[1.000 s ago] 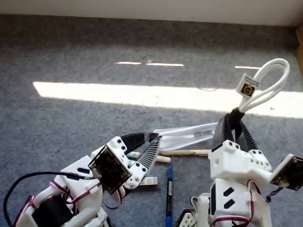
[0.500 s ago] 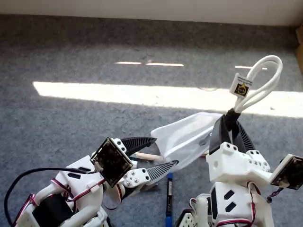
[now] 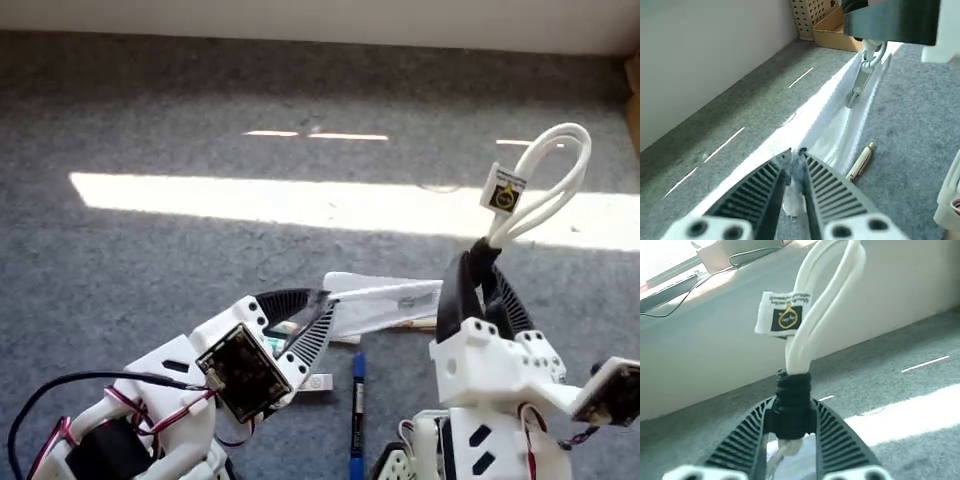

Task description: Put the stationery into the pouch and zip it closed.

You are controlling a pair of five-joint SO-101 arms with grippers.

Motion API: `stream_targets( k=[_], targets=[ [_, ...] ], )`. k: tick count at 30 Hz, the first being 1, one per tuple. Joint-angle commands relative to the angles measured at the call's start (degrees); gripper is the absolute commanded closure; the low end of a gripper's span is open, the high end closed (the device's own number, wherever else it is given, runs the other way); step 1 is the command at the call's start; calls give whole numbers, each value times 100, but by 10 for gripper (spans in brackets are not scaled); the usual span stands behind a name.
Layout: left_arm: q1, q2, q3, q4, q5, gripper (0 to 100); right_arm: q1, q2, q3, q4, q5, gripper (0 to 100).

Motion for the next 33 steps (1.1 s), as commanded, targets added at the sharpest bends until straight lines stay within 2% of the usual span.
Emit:
stream_targets(
  k=[1,6,9,18,25,29,33],
  targets=[
    [-92,154,418,123,-237,994,-453,-259,-110,-163,-53,995],
    [-136,136,180,132,-255,994,-840,-207,-75,-435,-70,995],
    [-312,101,-110,123,-677,994,-840,-163,-75,-778,-62,995],
    [-1385,145,-927,44,-1284,994,-840,-154,998,-2633,-53,995],
    [-2149,145,-998,-633,-1600,994,-848,-136,1947,-4426,-53,995],
    [-2413,101,-989,-1029,-1767,994,-1068,136,2229,-4954,-44,995],
    [-2545,101,-980,-1178,-2004,994,-1543,778,2255,-5015,-44,995]
  ],
)
